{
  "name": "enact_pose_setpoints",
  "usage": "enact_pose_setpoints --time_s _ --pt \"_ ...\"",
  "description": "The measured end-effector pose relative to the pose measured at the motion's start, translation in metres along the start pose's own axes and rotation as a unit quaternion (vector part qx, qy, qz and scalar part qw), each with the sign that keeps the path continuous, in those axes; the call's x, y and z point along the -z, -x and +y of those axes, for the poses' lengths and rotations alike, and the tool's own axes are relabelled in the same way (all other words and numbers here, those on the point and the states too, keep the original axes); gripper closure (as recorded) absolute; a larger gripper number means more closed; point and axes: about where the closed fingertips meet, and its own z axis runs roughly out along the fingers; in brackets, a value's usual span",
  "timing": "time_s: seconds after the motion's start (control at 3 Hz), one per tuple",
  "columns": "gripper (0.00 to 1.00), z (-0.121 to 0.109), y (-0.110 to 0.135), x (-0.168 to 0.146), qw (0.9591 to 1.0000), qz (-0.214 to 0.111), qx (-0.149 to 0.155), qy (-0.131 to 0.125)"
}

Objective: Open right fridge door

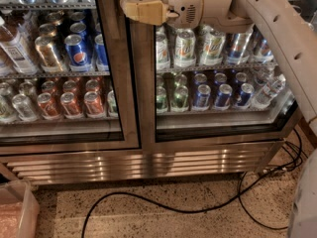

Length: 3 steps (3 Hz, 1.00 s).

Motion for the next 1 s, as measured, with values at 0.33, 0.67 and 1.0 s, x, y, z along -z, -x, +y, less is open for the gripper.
enact_pose_setpoints --time_s 0.33,0.67,1.0 --pt "1.00 0.0000 0.0000 0.0000 1.0000 0.000 0.000 0.000" --pt "1.00 0.0007 0.0011 0.0004 1.0000 -0.001 0.002 0.000" --pt "1.00 0.0007 0.0012 0.0004 1.0000 -0.001 0.002 0.000"
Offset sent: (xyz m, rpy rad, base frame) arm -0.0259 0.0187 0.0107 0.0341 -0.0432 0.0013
